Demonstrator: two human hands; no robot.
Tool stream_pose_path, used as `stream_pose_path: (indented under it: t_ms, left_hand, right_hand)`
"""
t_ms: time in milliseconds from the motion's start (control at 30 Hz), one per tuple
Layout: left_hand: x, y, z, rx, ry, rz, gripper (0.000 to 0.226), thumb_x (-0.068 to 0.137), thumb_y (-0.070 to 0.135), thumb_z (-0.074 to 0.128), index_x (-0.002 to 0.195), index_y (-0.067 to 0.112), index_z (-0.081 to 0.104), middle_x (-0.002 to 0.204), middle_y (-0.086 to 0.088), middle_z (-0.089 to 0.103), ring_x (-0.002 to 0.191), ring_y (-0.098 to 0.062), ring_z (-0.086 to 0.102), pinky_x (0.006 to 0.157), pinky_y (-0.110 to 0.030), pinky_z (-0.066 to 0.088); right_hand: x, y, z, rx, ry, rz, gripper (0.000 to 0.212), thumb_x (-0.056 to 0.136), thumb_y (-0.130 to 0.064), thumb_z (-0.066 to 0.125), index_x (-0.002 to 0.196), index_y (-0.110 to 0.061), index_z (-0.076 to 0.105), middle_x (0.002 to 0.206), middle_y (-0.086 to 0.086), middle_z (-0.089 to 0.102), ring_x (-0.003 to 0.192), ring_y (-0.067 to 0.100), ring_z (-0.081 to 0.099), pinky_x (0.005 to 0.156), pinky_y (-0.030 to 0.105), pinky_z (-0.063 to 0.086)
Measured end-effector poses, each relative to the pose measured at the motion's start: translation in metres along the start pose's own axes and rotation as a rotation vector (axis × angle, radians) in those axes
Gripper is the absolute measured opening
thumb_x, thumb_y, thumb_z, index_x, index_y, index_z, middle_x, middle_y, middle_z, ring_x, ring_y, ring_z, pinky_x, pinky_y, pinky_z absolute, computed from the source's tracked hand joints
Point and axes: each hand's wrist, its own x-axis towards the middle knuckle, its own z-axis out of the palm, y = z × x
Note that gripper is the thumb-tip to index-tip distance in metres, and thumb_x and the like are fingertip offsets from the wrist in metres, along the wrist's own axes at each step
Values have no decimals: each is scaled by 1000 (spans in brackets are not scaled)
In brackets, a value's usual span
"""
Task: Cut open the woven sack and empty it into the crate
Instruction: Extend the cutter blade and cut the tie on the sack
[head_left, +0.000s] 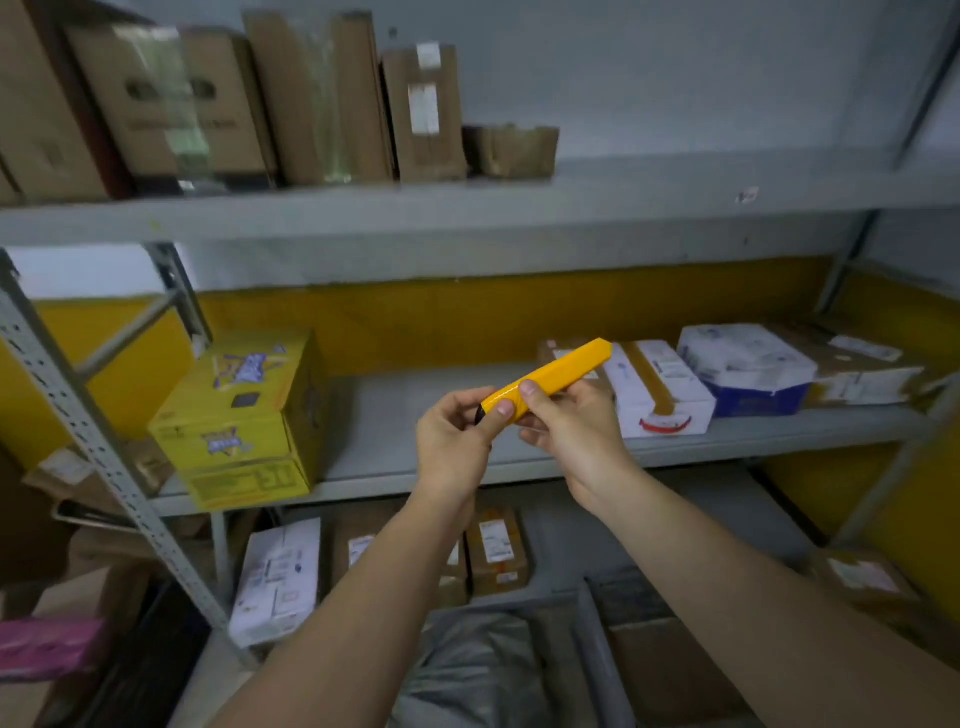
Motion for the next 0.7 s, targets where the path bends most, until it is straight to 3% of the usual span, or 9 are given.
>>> stream_pose_path:
  t_ms: [133, 300, 433, 567, 700]
  left_hand:
    - [16, -125, -20, -33, -9, 15, 26, 87, 13, 75, 110, 5, 68, 95, -10, 73, 79, -10, 66, 58, -11, 50]
    - [21, -289, -38, -83, 10, 127, 22, 84, 8, 75, 105, 4, 70, 100, -14, 75, 87, -17, 69, 75, -24, 57]
    - [9, -409, -53, -80, 18, 155, 20, 85, 13, 76, 104, 10, 70, 98, -9, 75, 90, -19, 71, 71, -25, 54]
    - [-13, -499, -67, -131, -31, 69, 20, 86, 15, 74, 105, 13, 69, 96, -6, 75, 87, -16, 69, 68, -28, 51]
    - [-32, -553, -69, -109, -146, -11, 20, 87, 12, 74, 104, 5, 65, 94, -18, 72, 82, -24, 66, 61, -27, 49]
  right_hand:
    - [21, 120, -13, -24, -18, -57, 6, 93, -19, 66, 94, -14, 64, 95, 5, 75, 83, 17, 74, 65, 27, 56]
    - [32, 281, -40, -27, -7, -186, 3, 92, -18, 67, 93, -15, 66, 92, 3, 76, 87, 15, 73, 68, 29, 58]
    - [26, 399, -62, -33, 4, -262, 5, 91, -17, 68, 93, -13, 68, 91, 3, 77, 85, 13, 74, 65, 25, 57]
    - [8, 489, -86, -66, 7, -284, 8, 90, -18, 69, 94, -11, 69, 90, 5, 76, 84, 17, 74, 68, 30, 60]
    - [-15, 543, -108, -43, 117, -222, 4, 91, -14, 67, 91, -11, 70, 85, 5, 76, 75, 14, 72, 61, 26, 57]
